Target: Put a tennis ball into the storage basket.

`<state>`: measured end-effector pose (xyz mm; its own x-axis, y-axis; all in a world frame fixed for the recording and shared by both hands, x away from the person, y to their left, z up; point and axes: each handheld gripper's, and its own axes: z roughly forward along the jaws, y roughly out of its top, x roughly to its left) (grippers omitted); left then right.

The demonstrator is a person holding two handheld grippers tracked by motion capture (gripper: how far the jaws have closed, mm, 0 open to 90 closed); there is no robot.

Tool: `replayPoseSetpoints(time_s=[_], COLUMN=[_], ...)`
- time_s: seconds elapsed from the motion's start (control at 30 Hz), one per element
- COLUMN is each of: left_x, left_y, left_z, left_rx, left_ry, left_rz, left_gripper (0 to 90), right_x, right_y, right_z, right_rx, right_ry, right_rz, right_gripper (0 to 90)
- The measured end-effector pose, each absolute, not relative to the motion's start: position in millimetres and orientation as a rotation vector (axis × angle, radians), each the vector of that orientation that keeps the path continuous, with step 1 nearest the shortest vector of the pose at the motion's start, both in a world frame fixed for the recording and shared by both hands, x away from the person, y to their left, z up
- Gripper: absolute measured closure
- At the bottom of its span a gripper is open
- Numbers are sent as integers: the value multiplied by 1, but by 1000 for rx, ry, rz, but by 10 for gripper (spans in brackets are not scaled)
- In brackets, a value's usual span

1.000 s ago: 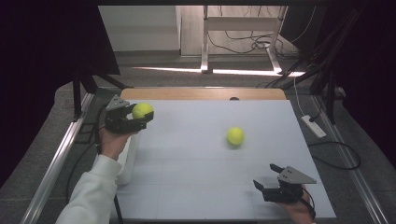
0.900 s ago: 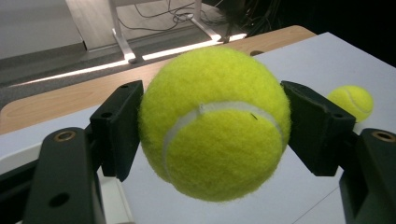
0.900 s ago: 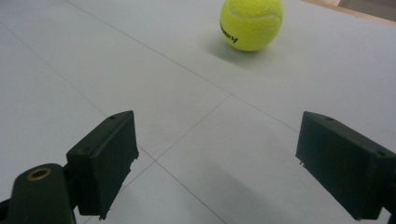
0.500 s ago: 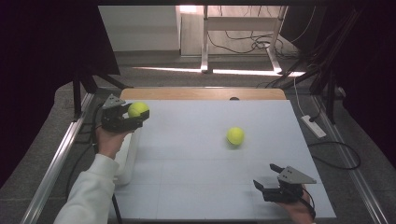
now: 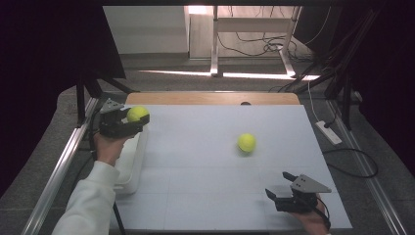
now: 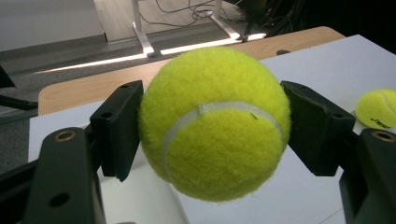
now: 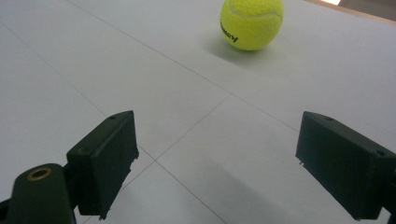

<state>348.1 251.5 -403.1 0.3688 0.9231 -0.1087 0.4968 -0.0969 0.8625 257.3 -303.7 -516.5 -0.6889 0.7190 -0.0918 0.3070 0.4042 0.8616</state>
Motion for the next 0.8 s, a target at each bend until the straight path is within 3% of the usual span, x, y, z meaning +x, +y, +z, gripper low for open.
replayPoseSetpoints(time_s=[0.8], left_x=[345], left_y=[283], left_z=[-404], left_rx=[1709], left_ry=[1336], left_rz=[633], left_gripper=[267], right_x=[258], right_y=[-304], right_z=[-517], right_rx=[878], right_ry=[2208], right_rz=[1214], right_gripper=[123])
